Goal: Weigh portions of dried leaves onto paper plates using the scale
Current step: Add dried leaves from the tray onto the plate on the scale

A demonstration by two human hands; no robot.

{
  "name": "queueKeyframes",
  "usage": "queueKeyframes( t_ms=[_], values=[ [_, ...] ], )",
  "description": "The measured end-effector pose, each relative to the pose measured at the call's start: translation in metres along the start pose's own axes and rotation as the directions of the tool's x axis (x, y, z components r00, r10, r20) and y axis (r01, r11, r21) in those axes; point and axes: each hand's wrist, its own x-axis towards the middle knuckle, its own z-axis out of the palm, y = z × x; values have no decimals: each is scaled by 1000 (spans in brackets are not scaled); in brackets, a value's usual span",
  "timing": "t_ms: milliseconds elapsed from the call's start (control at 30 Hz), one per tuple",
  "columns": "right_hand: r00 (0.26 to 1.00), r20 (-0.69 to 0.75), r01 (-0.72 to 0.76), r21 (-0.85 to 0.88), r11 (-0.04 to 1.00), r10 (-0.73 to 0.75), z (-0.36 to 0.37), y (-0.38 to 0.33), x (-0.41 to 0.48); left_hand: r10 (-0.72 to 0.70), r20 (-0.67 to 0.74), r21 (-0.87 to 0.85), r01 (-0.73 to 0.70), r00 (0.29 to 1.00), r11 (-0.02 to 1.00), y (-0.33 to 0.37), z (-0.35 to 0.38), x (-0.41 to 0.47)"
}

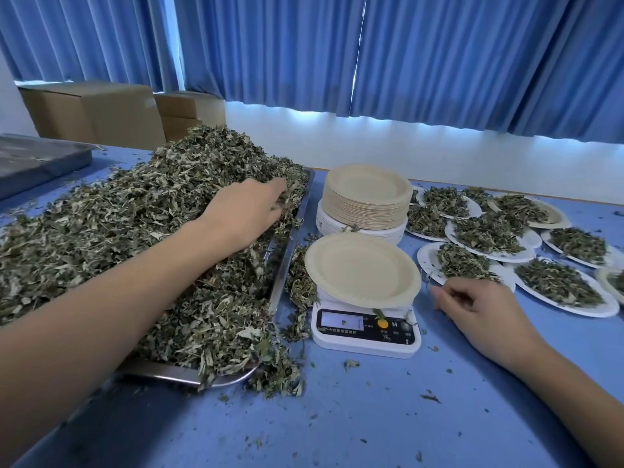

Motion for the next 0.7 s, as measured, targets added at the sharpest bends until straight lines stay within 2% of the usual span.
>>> queueKeyframes(
  t_ms=[67, 167, 233, 333, 467, 600, 700],
  values=[
    [1000, -1, 1, 8, 1000, -1, 0, 0, 0, -1, -71, -45, -2, 997, 999, -2, 0, 2],
    [1000, -2, 2, 8, 1000, -2, 0, 0, 0, -8, -66, -68, 4, 998, 998, -2, 0, 5],
    [1000, -6, -1, 7, 1000, 1, 0, 0, 0, -47, -82, -210, 29, 996, 977, 0, 0, 7],
    [1000, -7, -5, 0, 1000, 5, 0, 0, 0, -196, -175, -498, 85, 965, 863, 10, -3, 18],
    [1000, 3, -7, 4, 1000, 7, 0, 0, 1, -304, -199, -671, 97, 932, 735, 44, -7, 35],
    [1000, 8, -5, 12, 1000, 5, 0, -1, 0, -260, -108, -785, 78, 960, 614, 91, -3, 40],
    [1000, 9, -2, 14, 1000, 2, -1, 0, 0, -95, 1, -752, 64, 995, 656, 114, 11, 34]
  ],
)
